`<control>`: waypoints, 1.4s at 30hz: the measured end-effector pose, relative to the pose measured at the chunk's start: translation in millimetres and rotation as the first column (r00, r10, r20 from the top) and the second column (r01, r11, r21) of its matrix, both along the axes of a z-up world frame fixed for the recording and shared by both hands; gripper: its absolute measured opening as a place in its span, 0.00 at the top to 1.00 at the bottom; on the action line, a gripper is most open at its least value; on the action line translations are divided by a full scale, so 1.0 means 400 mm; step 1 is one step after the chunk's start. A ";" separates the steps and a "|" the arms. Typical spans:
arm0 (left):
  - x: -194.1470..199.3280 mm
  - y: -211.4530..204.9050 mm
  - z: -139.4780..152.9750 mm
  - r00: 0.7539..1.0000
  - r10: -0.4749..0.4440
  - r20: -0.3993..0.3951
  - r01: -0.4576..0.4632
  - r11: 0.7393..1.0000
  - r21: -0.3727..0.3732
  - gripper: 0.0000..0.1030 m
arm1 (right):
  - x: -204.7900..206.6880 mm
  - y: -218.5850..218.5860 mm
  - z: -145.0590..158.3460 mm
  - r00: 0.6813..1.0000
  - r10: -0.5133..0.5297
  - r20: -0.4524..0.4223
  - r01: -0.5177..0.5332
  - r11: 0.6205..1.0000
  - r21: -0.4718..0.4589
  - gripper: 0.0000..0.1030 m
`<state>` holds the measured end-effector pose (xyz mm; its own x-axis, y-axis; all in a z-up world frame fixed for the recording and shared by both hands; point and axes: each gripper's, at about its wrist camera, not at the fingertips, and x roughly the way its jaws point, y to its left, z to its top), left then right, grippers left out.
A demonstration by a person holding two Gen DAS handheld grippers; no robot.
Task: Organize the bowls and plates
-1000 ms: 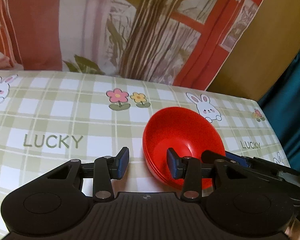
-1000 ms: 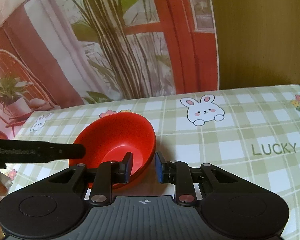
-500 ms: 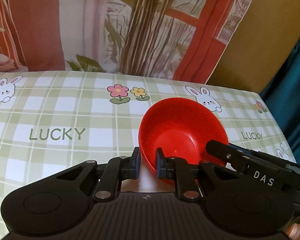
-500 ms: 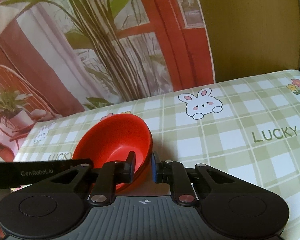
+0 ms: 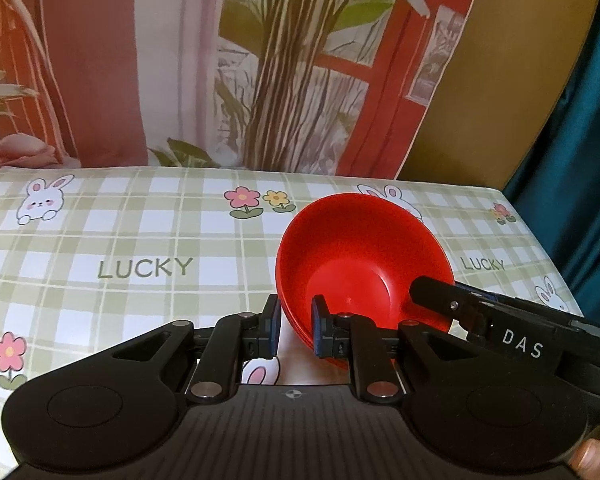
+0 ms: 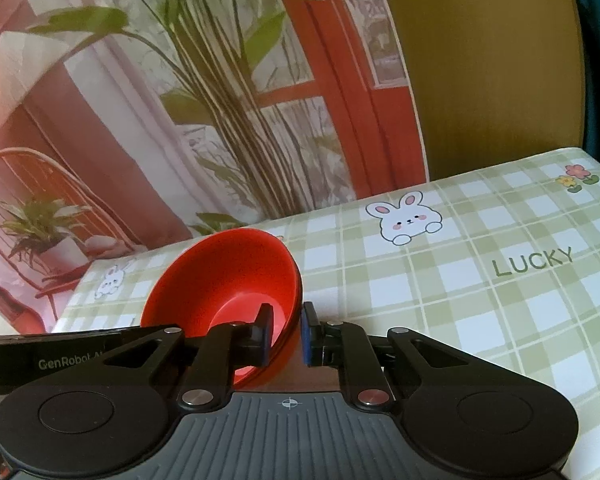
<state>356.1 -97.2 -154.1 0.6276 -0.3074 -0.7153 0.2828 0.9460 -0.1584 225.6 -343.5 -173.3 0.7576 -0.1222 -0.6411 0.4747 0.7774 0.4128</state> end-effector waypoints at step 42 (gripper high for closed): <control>-0.259 0.132 0.045 0.997 0.054 0.057 -0.054 0.999 0.004 0.83 | -0.134 0.228 0.106 0.996 0.082 0.020 -0.080 0.995 -0.052 0.88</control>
